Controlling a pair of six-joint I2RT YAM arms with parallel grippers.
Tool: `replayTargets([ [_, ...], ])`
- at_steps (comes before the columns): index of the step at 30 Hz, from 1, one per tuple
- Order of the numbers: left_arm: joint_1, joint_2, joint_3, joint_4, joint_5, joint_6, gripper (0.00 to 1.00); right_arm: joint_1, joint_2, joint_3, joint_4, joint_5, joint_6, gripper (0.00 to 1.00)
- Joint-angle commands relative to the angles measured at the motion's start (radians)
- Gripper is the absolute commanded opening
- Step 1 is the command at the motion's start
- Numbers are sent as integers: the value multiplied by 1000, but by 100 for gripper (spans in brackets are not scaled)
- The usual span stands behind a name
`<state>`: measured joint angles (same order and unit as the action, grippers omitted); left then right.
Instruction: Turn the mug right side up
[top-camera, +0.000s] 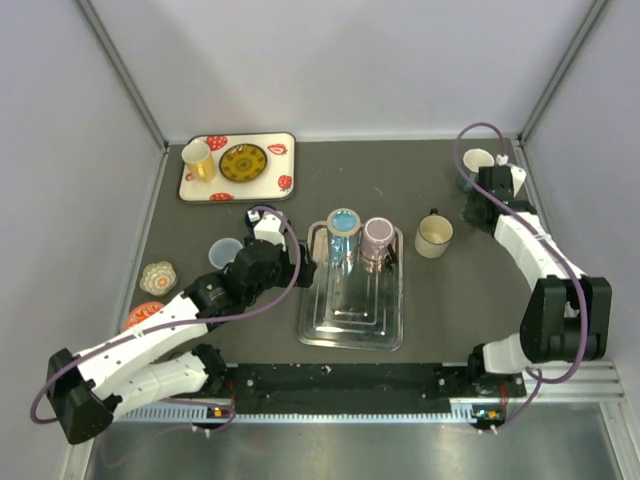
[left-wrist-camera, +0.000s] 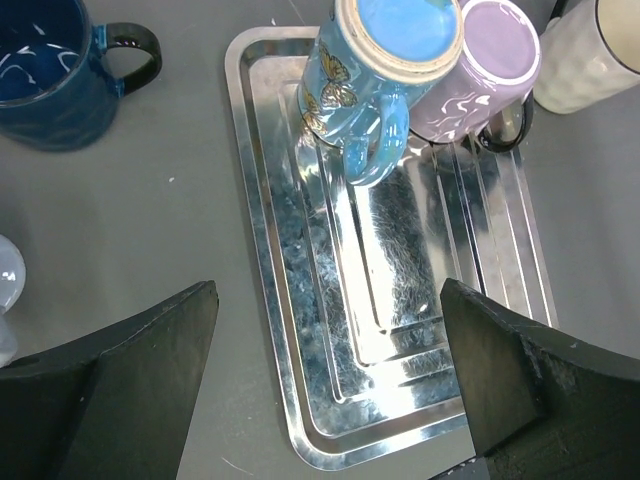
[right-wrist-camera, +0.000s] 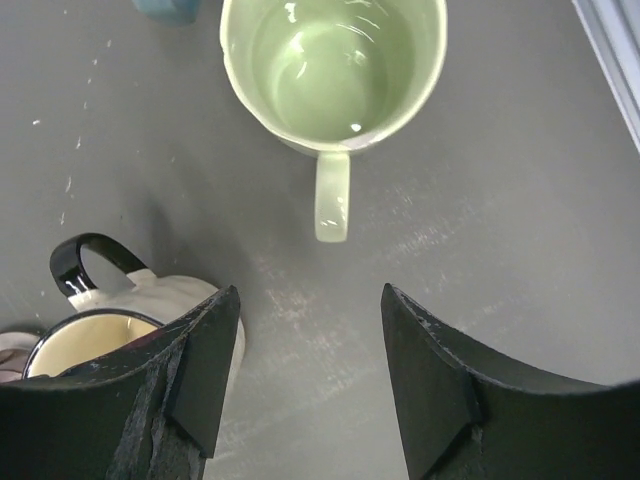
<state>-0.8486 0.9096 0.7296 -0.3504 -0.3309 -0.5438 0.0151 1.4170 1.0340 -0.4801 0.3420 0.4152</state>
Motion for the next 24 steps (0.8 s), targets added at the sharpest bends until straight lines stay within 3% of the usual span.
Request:
replayTargets([
  [1,2,20,-7,50,27,10,99,-3,57,38,81,-15,-39,60],
  [16,2,57,-4,65,46,7,99,-10,217,162,80,55,-127,55],
  [24,3,72,-7,70,50,7,99,-53,246,158,89,49,-113,47],
])
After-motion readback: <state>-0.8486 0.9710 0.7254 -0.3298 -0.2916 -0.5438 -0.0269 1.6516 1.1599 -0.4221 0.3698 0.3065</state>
